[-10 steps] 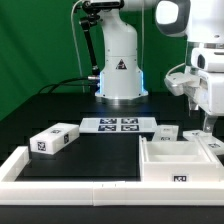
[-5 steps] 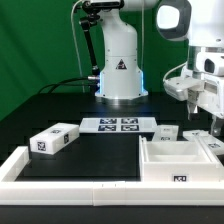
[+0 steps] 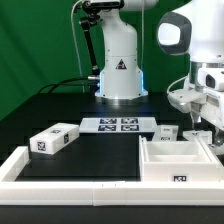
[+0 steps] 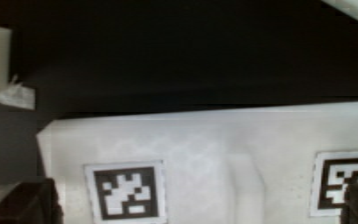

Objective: Assemble cabinet

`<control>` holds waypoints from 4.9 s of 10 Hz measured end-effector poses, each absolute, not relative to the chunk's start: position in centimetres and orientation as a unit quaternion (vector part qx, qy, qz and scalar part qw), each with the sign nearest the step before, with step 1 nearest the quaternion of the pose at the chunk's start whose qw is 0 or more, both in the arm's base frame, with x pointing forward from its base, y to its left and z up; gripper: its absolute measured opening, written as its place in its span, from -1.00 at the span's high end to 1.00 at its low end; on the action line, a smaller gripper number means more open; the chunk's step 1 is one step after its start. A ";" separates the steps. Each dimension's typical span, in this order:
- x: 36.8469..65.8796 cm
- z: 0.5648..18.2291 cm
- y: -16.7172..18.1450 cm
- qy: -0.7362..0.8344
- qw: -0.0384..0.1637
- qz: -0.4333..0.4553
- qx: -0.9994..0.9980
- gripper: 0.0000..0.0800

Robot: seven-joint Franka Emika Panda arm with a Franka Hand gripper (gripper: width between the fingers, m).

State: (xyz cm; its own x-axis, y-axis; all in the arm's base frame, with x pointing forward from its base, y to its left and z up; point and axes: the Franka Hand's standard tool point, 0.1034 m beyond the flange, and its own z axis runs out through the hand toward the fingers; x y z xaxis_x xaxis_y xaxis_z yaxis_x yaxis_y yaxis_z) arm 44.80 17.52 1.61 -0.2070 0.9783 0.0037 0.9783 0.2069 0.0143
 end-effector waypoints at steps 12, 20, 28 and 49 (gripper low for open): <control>44.5 1.0 16.9 0.764 -0.003 -0.012 0.645 0.83; 45.3 6.1 10.0 0.717 0.021 -0.017 0.696 0.83; 44.9 4.8 11.4 0.658 0.015 -0.022 0.752 0.82; 46.6 5.7 10.5 0.662 0.020 -0.028 0.749 0.82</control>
Offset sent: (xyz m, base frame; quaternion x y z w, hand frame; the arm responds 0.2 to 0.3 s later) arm 0.0005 0.0004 0.0011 0.0023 -0.0010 0.0011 1.0000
